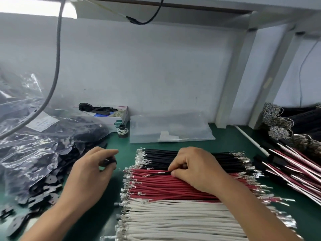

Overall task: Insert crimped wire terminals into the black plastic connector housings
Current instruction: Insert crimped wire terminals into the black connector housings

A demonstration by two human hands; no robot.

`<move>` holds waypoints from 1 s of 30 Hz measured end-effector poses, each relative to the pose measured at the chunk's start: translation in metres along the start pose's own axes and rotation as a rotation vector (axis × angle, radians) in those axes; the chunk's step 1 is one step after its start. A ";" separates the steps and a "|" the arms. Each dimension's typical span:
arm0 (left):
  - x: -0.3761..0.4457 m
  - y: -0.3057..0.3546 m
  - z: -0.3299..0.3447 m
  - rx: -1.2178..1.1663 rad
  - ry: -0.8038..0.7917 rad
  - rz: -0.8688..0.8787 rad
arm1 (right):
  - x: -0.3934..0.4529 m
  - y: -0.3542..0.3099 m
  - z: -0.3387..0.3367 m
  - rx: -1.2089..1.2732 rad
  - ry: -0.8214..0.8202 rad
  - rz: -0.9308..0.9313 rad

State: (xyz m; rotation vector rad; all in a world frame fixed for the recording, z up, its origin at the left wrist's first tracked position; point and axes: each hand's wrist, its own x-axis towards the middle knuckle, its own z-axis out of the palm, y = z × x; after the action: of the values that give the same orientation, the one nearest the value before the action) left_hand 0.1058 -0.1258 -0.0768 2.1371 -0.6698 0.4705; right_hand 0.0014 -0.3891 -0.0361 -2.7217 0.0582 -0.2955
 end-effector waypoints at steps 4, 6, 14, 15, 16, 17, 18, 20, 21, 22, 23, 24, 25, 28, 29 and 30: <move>-0.001 0.005 0.003 -0.031 0.008 0.032 | 0.002 0.003 0.000 -0.017 0.003 -0.009; 0.000 0.005 0.003 -0.023 0.034 0.045 | 0.003 0.003 0.001 -0.050 0.022 -0.039; 0.006 0.004 0.001 -0.276 0.180 -0.044 | 0.004 0.000 -0.020 -0.028 0.330 -0.161; 0.005 0.006 0.002 -0.360 0.161 -0.078 | 0.004 -0.003 -0.027 -0.049 0.427 -0.202; 0.004 0.010 0.004 -0.433 0.135 -0.098 | 0.003 -0.007 -0.033 -0.082 0.529 -0.247; 0.002 0.014 0.005 -0.501 0.107 -0.114 | 0.002 -0.012 -0.040 -0.120 0.629 -0.294; 0.000 0.018 0.006 -0.563 0.075 -0.128 | 0.001 -0.017 -0.045 -0.160 0.721 -0.338; -0.002 0.026 0.006 -0.665 0.017 -0.152 | 0.003 -0.028 -0.054 -0.237 0.837 -0.411; -0.003 0.029 0.005 -0.711 -0.011 -0.171 | 0.004 -0.033 -0.057 -0.258 0.830 -0.437; -0.004 0.032 0.005 -0.761 -0.040 -0.196 | 0.005 -0.038 -0.059 -0.258 0.767 -0.450; -0.005 0.035 0.004 -0.814 -0.073 -0.223 | 0.005 -0.041 -0.058 -0.232 0.666 -0.443; -0.006 0.037 0.003 -0.862 -0.107 -0.250 | 0.003 -0.043 -0.055 -0.199 0.565 -0.422; -0.006 0.039 0.002 -0.901 -0.137 -0.274 | -0.002 -0.044 -0.049 -0.169 0.491 -0.402; -0.007 0.043 0.002 -0.974 -0.200 -0.336 | -0.019 -0.039 -0.026 -0.033 0.392 -0.372; -0.007 0.044 0.002 -0.989 -0.218 -0.356 | -0.024 -0.036 -0.019 0.020 0.376 -0.363; -0.007 0.044 0.002 -1.005 -0.234 -0.372 | -0.026 -0.033 -0.013 0.056 0.372 -0.357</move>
State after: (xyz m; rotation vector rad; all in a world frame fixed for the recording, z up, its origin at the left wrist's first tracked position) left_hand 0.0733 -0.1485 -0.0553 1.2962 -0.4616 -0.2943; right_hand -0.0272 -0.3614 -0.0165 -2.5744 -0.3292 -0.8873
